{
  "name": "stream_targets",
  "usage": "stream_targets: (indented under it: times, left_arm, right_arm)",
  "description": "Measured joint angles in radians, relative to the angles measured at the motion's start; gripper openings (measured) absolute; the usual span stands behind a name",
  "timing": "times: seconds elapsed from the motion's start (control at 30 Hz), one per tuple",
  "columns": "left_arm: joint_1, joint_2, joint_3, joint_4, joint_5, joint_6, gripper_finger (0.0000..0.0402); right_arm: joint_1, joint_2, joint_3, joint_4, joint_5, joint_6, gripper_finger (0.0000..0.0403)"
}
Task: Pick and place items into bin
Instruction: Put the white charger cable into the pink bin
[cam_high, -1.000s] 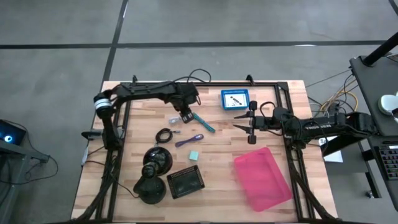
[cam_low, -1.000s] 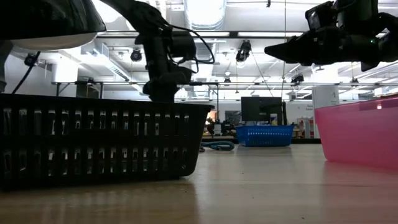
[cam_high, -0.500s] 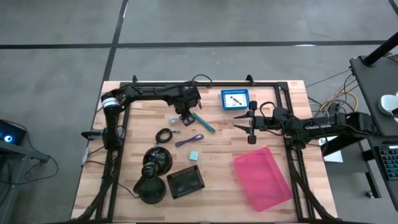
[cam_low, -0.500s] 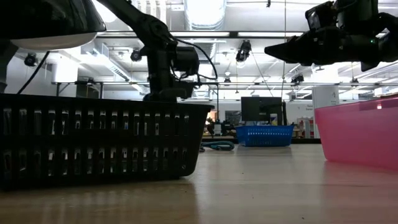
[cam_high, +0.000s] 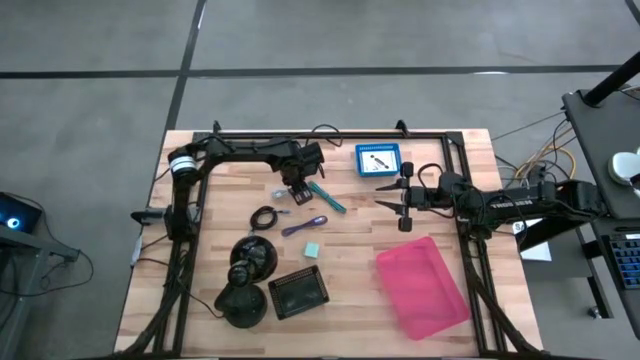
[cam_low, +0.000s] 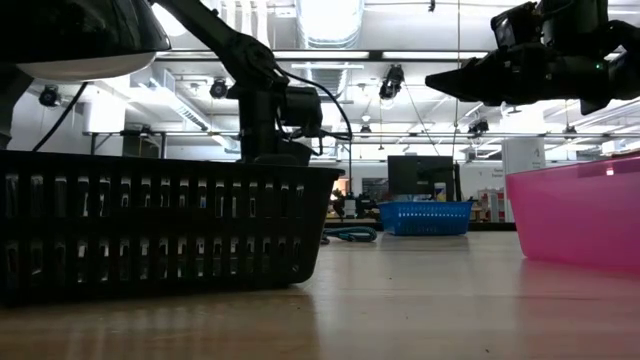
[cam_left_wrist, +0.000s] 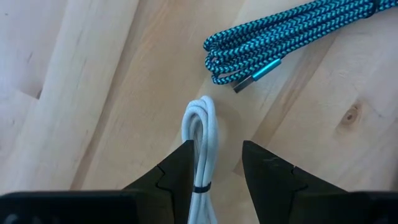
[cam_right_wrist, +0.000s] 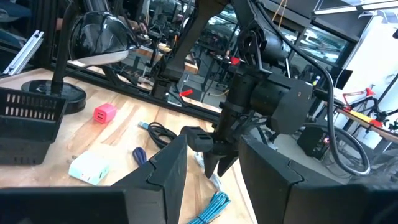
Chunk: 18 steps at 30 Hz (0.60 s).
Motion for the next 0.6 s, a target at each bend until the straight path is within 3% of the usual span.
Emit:
stream_targets:
  times: [0.6]
  left_arm:
    - [0.001,0.048,0.006,0.0,0.004,0.0,0.0118]
  right_arm:
    - [0.0,0.0,0.0,-0.004,0.0,0.0,0.0134]
